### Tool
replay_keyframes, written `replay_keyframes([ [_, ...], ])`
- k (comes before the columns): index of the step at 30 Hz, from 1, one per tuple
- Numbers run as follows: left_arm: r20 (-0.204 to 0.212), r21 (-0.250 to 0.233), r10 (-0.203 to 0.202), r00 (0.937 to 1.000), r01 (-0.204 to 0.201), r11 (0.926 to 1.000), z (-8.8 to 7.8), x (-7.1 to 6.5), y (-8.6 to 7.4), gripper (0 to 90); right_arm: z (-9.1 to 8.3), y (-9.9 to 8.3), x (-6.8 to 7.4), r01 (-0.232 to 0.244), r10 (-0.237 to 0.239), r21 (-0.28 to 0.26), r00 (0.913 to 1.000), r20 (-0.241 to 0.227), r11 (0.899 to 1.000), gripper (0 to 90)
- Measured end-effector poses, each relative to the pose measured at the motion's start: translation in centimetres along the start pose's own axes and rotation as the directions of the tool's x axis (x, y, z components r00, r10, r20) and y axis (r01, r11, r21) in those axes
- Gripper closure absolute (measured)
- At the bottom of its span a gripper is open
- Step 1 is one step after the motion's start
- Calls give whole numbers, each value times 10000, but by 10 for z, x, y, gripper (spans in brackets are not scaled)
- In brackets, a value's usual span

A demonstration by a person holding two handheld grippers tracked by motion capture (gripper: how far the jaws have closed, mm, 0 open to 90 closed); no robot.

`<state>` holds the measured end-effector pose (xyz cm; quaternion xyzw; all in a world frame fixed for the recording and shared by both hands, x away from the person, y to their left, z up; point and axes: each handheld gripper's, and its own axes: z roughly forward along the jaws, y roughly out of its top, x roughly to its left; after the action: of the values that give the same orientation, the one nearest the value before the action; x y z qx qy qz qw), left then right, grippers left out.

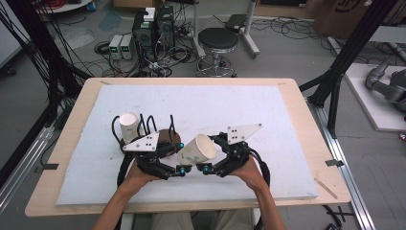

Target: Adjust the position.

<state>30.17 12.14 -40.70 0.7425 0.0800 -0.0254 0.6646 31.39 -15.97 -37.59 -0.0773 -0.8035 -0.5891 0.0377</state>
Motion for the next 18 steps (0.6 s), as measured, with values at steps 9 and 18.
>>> replay_keyframes([
  [9,162,217,27,9999,-30,9998,5,-2,0,365,1,1,0,-8,-2,-360,9996,-295,9994,178],
  [18,223,226,-6,9998,1,9997,6,-2,0,365,0,1,1,146,-183,-633,9981,-585,9979,268],
])
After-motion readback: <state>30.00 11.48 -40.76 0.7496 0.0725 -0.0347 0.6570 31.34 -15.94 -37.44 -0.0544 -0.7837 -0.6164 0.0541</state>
